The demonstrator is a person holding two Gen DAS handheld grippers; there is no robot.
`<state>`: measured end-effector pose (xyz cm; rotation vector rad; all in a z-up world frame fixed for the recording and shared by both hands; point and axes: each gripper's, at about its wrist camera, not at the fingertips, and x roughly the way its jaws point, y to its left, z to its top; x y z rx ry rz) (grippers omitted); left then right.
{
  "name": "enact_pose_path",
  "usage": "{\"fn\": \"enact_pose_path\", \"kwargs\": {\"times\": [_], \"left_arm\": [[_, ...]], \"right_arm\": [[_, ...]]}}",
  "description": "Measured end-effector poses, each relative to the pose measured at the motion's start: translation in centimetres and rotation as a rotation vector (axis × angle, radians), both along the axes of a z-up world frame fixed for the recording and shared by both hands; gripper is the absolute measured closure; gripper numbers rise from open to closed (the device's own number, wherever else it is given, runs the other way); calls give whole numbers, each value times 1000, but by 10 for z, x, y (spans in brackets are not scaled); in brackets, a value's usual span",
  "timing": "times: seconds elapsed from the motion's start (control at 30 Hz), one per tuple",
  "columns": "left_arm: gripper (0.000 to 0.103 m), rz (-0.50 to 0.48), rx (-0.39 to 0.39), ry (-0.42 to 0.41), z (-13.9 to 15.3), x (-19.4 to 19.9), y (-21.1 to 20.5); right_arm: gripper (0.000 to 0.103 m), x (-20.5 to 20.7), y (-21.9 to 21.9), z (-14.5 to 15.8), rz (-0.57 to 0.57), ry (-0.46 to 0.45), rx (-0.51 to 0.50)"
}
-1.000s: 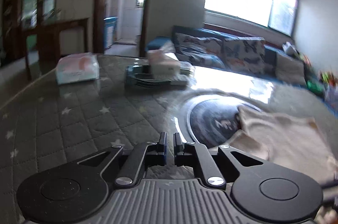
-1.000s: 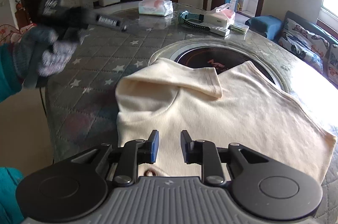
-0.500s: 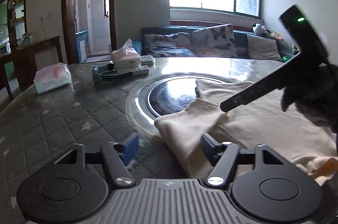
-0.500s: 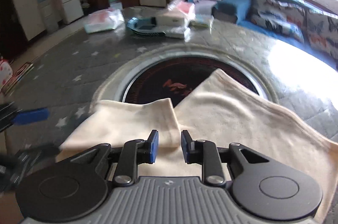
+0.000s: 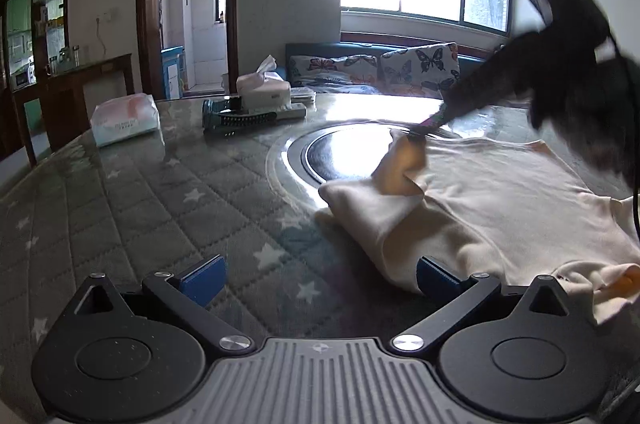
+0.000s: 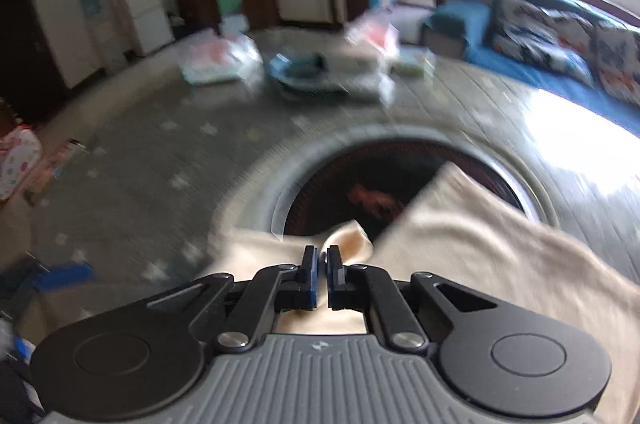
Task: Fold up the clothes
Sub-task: 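Open the left gripper and release the shirt while the right gripper lifts away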
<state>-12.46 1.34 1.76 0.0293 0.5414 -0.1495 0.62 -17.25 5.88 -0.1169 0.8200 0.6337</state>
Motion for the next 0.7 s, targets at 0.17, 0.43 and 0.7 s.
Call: {"fn": "enact_pose_path", "kwargs": {"times": [0.17,0.43,0.7], "left_arm": [[0,11,5,0,-2,-10,-2],[0,74,2,0,-2,-24,9],[0,122,4,3,-1,-27,17]], "right_arm": [[99,-6,40,34,115,-54,42],[99,-14,119,49,273,-76,50],[99,-30,176,36,370,-21,98]]}}
